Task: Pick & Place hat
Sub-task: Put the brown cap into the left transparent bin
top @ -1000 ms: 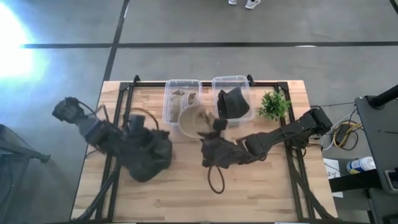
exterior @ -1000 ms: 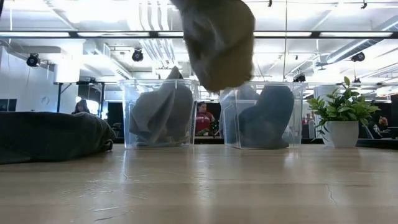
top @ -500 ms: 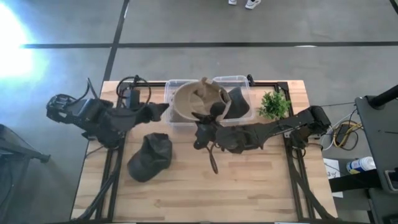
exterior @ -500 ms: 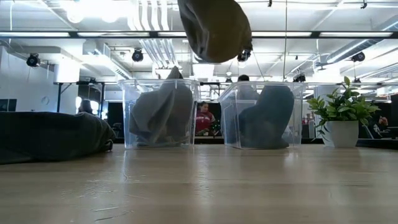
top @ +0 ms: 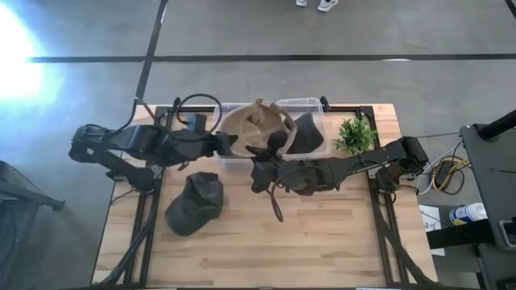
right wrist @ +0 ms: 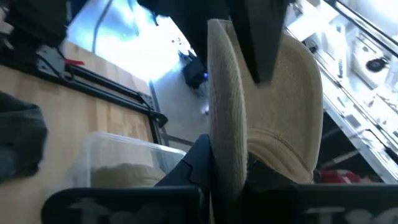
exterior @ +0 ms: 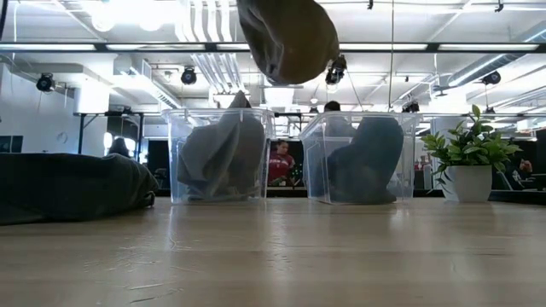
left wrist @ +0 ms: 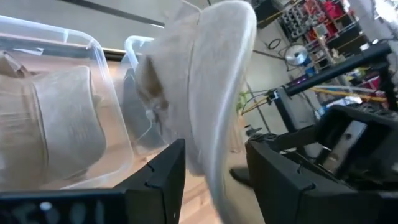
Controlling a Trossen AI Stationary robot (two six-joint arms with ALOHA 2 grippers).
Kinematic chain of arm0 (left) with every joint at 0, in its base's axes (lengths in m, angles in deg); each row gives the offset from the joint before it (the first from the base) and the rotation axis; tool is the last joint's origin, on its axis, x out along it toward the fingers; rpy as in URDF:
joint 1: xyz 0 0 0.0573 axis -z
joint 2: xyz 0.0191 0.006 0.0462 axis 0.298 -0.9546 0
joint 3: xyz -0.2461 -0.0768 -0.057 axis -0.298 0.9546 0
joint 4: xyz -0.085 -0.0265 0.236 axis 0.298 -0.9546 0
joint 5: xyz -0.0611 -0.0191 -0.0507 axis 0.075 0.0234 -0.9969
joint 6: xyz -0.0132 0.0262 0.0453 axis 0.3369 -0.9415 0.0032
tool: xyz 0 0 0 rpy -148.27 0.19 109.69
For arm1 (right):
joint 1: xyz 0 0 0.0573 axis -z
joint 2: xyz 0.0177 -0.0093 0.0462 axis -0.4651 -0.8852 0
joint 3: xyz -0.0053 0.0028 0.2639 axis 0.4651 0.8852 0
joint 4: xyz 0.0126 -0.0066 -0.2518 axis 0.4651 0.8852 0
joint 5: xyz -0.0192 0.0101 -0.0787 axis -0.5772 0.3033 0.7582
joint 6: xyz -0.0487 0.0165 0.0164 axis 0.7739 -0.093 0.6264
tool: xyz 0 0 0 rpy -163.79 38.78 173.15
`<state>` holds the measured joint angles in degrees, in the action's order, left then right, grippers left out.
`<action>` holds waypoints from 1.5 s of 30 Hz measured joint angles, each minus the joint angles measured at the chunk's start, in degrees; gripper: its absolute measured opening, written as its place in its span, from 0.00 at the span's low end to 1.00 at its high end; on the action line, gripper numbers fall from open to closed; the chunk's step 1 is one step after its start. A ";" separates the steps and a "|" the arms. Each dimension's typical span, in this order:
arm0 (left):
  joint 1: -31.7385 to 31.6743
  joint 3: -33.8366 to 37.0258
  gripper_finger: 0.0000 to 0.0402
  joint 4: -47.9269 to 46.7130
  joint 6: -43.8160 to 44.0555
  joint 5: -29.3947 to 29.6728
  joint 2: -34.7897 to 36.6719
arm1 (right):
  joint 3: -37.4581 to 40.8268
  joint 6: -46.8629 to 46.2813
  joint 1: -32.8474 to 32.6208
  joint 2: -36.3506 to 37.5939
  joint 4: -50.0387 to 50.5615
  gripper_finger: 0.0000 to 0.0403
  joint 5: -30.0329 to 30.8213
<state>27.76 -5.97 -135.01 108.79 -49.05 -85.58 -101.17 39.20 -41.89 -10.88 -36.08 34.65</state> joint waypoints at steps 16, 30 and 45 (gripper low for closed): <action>-0.83 0.02 0.02 -2.41 -3.69 -0.63 -0.68 | 0.14 -4.45 -0.02 -0.08 0.15 0.15 -2.43; -4.28 -16.84 0.01 -41.78 -2.42 14.08 -1.18 | 0.33 -29.17 -0.16 0.55 23.33 0.39 -0.62; -15.77 -13.77 0.01 -42.48 -20.17 -1.18 -20.08 | 0.95 -65.44 -1.81 0.96 50.44 0.40 -0.53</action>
<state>11.99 -19.74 -177.49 88.62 -50.22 -105.66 -100.22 -26.25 -43.71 -9.91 14.36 34.12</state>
